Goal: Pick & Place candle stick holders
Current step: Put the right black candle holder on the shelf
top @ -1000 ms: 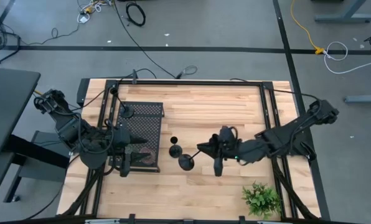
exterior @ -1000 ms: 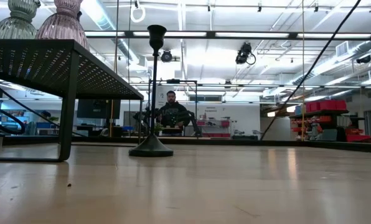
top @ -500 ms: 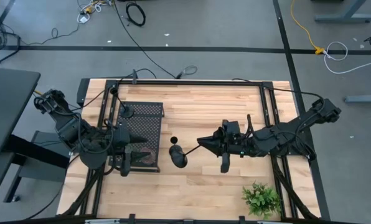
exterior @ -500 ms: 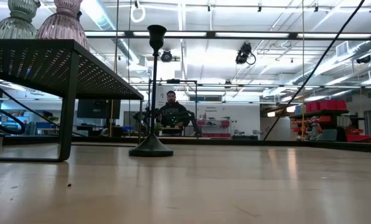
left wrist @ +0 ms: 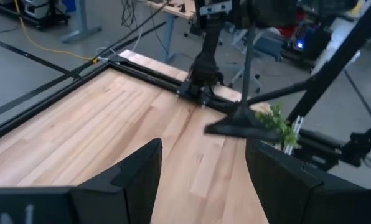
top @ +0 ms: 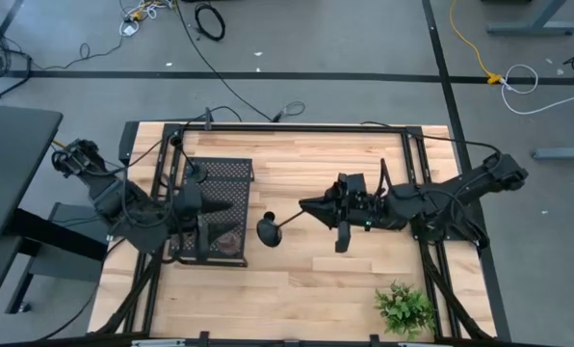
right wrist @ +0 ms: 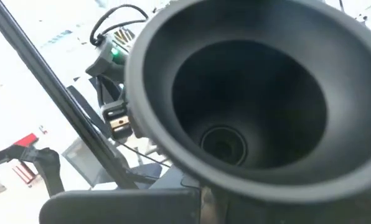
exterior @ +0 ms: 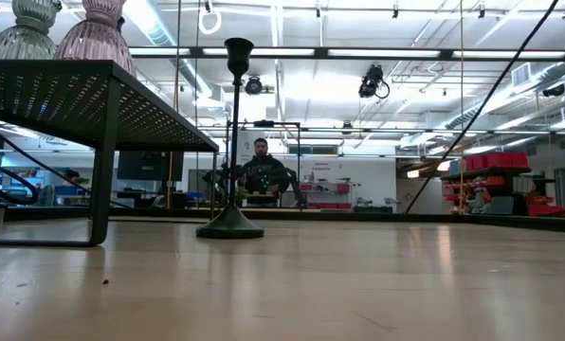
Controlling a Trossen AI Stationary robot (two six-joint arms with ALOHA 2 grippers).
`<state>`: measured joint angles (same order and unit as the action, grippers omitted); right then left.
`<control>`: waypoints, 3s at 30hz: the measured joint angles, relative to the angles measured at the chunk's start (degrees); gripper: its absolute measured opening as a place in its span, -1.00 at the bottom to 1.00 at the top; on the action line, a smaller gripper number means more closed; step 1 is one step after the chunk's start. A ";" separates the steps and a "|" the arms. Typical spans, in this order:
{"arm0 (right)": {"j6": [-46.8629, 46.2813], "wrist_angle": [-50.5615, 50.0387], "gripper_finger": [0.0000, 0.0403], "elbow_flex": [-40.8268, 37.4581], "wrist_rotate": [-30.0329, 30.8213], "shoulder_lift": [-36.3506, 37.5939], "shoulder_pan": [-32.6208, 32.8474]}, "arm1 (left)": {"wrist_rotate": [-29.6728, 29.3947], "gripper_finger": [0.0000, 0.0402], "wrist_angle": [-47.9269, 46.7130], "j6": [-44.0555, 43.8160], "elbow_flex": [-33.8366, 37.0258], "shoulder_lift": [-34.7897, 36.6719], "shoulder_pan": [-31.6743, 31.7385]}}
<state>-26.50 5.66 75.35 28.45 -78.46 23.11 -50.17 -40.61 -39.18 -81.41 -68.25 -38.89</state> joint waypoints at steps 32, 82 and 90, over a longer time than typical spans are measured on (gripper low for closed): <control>-1.51 -2.70 -0.98 0.00 -7.02 -2.48 -4.98 | 29.44 -0.05 22.50 11.35 -0.02 -14.79 20.84; 1.49 -5.65 0.13 0.00 -16.76 -2.24 -4.62 | 19.41 -0.96 14.85 10.88 0.00 -8.55 20.92; 1.35 -7.04 0.11 0.00 -16.10 -2.22 -3.99 | 4.91 -0.96 5.64 9.25 0.00 -0.32 16.53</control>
<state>-25.15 -1.38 75.35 12.35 -80.68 19.12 -45.26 -34.97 -29.93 -81.41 -68.57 -22.36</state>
